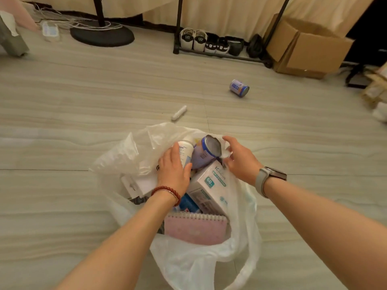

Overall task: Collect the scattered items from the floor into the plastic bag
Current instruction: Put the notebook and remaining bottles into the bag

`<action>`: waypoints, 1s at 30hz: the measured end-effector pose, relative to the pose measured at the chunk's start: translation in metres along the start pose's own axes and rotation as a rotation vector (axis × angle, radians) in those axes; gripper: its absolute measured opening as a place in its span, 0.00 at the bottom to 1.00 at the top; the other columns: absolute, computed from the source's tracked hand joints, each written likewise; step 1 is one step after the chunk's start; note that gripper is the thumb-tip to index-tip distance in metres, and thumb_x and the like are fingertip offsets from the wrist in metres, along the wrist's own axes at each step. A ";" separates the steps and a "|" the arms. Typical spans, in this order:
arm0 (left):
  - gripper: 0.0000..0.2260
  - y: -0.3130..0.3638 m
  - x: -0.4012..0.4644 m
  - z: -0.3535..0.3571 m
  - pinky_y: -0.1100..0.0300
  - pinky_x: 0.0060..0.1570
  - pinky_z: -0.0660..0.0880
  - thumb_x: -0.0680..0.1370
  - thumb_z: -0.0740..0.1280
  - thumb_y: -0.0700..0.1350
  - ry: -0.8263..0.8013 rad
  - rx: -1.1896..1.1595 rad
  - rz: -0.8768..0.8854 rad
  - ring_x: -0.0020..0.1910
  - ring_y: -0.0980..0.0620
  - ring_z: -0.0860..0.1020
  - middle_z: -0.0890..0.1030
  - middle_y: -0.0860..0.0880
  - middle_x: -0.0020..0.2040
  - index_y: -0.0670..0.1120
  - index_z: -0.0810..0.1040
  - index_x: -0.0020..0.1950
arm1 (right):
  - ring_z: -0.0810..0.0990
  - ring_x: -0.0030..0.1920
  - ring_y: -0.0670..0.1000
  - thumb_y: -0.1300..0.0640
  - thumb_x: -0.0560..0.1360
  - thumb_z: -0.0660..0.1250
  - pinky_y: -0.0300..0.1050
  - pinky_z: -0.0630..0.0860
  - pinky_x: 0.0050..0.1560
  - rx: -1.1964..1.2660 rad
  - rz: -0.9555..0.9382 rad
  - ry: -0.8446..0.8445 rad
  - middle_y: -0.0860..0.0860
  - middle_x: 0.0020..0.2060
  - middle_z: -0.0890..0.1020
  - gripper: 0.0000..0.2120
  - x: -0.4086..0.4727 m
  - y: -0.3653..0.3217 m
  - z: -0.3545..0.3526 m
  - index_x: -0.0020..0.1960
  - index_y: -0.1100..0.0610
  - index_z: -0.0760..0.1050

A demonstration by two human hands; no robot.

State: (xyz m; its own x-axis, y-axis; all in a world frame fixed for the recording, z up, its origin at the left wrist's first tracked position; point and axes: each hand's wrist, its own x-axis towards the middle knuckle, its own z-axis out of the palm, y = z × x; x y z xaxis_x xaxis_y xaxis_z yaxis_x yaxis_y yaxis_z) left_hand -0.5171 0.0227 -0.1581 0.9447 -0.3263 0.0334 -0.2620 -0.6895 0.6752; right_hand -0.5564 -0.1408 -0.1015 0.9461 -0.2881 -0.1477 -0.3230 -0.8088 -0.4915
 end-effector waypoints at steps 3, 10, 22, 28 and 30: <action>0.29 0.012 0.002 0.006 0.48 0.70 0.58 0.79 0.57 0.47 -0.129 0.115 0.071 0.72 0.44 0.57 0.54 0.44 0.75 0.45 0.45 0.74 | 0.75 0.57 0.61 0.64 0.76 0.56 0.48 0.69 0.56 0.011 0.102 0.149 0.61 0.54 0.79 0.18 0.003 0.016 -0.008 0.66 0.60 0.67; 0.23 0.039 0.004 0.001 0.49 0.67 0.58 0.80 0.49 0.54 -0.203 0.392 0.154 0.71 0.48 0.60 0.57 0.49 0.75 0.48 0.53 0.73 | 0.75 0.52 0.59 0.58 0.76 0.60 0.49 0.71 0.52 0.185 0.296 -0.046 0.61 0.48 0.76 0.15 0.006 0.021 0.002 0.57 0.68 0.73; 0.23 0.044 -0.004 -0.001 0.51 0.71 0.53 0.80 0.49 0.54 -0.304 0.406 0.257 0.75 0.52 0.52 0.53 0.50 0.76 0.48 0.54 0.73 | 0.74 0.45 0.56 0.62 0.75 0.60 0.43 0.68 0.44 0.318 0.349 0.267 0.57 0.41 0.79 0.08 -0.009 0.061 0.014 0.44 0.62 0.78; 0.22 0.063 -0.001 -0.019 0.53 0.66 0.60 0.80 0.49 0.54 -0.233 0.436 0.262 0.70 0.49 0.61 0.66 0.49 0.70 0.47 0.58 0.72 | 0.73 0.41 0.52 0.63 0.76 0.60 0.45 0.68 0.41 0.205 -0.006 0.509 0.52 0.39 0.76 0.06 -0.037 0.061 -0.004 0.44 0.62 0.75; 0.21 0.066 0.002 -0.024 0.53 0.64 0.62 0.80 0.50 0.53 -0.242 0.454 0.261 0.68 0.48 0.64 0.68 0.48 0.69 0.47 0.59 0.72 | 0.73 0.39 0.52 0.64 0.75 0.62 0.47 0.70 0.40 0.178 -0.105 0.541 0.52 0.37 0.76 0.04 -0.051 0.064 -0.008 0.43 0.62 0.75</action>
State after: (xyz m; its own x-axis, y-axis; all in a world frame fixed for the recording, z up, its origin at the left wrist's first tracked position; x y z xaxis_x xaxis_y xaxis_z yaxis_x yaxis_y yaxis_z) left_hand -0.5280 -0.0079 -0.0963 0.7793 -0.6248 -0.0486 -0.5894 -0.7572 0.2815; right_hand -0.6253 -0.1823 -0.1186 0.8117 -0.4700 0.3469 -0.1749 -0.7621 -0.6234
